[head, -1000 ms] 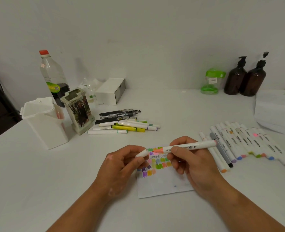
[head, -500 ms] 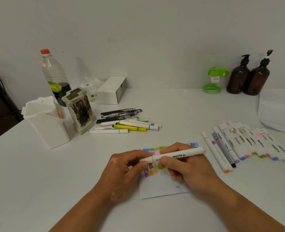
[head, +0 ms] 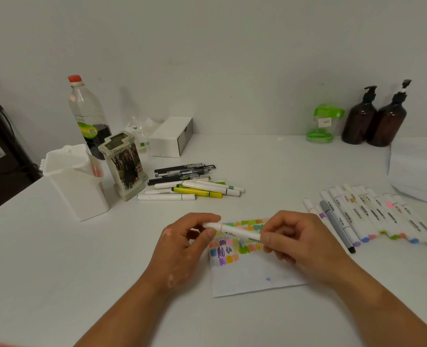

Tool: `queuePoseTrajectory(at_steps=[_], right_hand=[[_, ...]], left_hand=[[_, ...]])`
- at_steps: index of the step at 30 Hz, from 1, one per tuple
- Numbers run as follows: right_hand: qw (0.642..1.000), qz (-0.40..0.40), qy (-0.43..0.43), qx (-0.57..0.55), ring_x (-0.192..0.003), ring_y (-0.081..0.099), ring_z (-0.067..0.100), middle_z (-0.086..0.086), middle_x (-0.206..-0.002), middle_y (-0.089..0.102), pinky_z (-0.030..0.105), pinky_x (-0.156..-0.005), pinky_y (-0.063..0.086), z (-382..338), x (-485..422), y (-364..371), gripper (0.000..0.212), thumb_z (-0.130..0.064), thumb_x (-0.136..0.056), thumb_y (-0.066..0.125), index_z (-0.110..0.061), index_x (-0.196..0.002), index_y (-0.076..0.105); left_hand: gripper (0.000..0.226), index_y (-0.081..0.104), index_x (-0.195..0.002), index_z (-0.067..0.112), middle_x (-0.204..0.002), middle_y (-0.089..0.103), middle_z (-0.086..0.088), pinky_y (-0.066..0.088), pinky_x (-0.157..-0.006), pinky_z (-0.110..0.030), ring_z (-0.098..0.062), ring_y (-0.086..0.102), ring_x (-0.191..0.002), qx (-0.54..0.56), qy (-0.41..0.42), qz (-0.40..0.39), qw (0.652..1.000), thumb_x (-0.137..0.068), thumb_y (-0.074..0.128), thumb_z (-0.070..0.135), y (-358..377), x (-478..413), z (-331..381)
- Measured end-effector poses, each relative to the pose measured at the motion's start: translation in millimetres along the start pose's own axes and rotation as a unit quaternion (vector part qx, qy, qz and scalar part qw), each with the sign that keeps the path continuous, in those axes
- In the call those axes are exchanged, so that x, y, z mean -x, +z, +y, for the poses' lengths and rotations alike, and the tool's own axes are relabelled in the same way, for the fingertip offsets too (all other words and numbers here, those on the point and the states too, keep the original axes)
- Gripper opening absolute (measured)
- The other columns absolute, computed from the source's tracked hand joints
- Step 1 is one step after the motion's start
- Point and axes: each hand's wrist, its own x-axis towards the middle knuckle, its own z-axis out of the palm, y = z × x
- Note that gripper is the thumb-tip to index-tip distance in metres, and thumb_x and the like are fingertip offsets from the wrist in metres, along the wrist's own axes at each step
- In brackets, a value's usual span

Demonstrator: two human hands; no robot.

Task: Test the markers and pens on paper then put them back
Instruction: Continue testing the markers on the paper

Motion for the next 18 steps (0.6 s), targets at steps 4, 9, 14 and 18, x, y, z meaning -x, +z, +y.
queuePoseTrajectory(at_steps=[4,9,14,18], right_hand=[[0.976,-0.056,0.007,0.21,-0.055,0.054,0.0,-0.011,-0.067,0.073,0.015,-0.054,0.041,-4,4,1,0.005,-0.033,-0.084,0.075,-0.036,-0.089,0.075],[0.945,-0.024,0.035,0.324,-0.059,0.059,-0.001,-0.018,-0.074,0.069,0.014,-0.052,0.043,-10,11,7,0.008,-0.041,-0.076,0.069,-0.033,-0.079,0.069],[0.851,0.156,0.122,0.486,-0.072,0.061,0.008,-0.01,-0.074,0.066,0.029,-0.064,0.052,-1,1,-44,0.016,-0.045,-0.082,0.071,-0.029,-0.084,0.068],[0.762,0.157,0.159,0.608,-0.069,0.057,0.011,-0.01,-0.073,0.059,0.027,-0.055,0.044,15,-1,-58,0.022,-0.05,-0.085,0.062,-0.028,-0.087,0.063]], left_hand=[[0.026,0.066,-0.106,0.047,-0.099,0.067,0.024,0.056,-0.076,-0.018,-0.006,0.062,-0.096,-0.027,0.004,-0.003,1.0,-0.08,0.062,0.045,2,0,3],[0.043,0.056,-0.12,0.05,-0.112,0.063,0.034,0.042,-0.088,-0.007,0.005,0.057,-0.109,-0.133,0.039,-0.016,0.99,-0.079,0.059,0.063,3,3,1],[0.077,0.06,-0.127,0.04,-0.137,0.05,0.027,0.026,-0.11,-0.024,0.015,0.033,-0.123,-0.33,0.1,-0.119,0.931,-0.07,0.048,0.091,9,1,-5],[0.084,0.057,-0.127,0.042,-0.141,0.047,0.027,0.017,-0.118,-0.034,0.012,0.033,-0.129,-0.328,0.077,-0.123,0.934,-0.066,0.039,0.097,11,-2,-16]])
